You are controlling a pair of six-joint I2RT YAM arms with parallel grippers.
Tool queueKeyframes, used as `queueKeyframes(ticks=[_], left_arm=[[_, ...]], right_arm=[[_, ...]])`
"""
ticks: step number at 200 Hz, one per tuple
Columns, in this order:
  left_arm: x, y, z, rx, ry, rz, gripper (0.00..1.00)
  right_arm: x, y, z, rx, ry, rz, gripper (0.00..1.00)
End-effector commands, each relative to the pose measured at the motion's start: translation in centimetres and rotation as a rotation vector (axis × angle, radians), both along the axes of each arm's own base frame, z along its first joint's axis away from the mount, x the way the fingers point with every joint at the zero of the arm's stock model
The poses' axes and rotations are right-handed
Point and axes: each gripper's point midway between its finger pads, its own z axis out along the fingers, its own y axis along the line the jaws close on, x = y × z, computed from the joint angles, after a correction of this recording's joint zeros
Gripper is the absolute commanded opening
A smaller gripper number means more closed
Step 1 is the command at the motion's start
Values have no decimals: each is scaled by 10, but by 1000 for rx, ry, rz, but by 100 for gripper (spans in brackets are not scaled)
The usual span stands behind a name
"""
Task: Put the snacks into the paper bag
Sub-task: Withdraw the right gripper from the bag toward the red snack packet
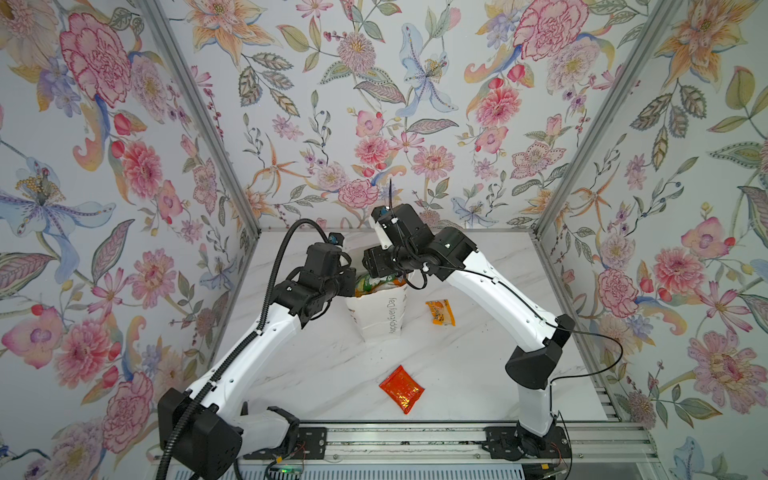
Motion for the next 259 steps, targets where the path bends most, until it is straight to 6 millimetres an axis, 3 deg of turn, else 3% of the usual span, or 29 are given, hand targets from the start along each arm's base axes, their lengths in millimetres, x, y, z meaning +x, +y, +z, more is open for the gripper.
queueKeyframes(ticks=[1, 52, 101, 139, 161, 218, 259], left_arm=[[12, 6, 33, -18, -114, 22, 0], [12, 7, 32, -15, -112, 27, 0], [13, 8, 29, -8, -105, 32, 0], [13, 6, 30, -17, -80, 33, 0], [13, 8, 32, 2, -59, 41, 0], [11, 12, 34, 27, -128, 27, 0], [8, 9, 35, 14, -163, -1, 0]], right_arm=[[-13, -24, 35, 31, -62, -29, 67], [-20, -70, 51, -8, -137, -127, 70], [-29, -137, 26, -27, -155, -252, 71], [-42, -182, -38, 9, -30, -321, 72], [-52, -194, -80, 2, 38, -327, 72], [-86, -177, -195, 36, 250, -251, 72], [-120, -140, -245, 56, 354, -152, 73]])
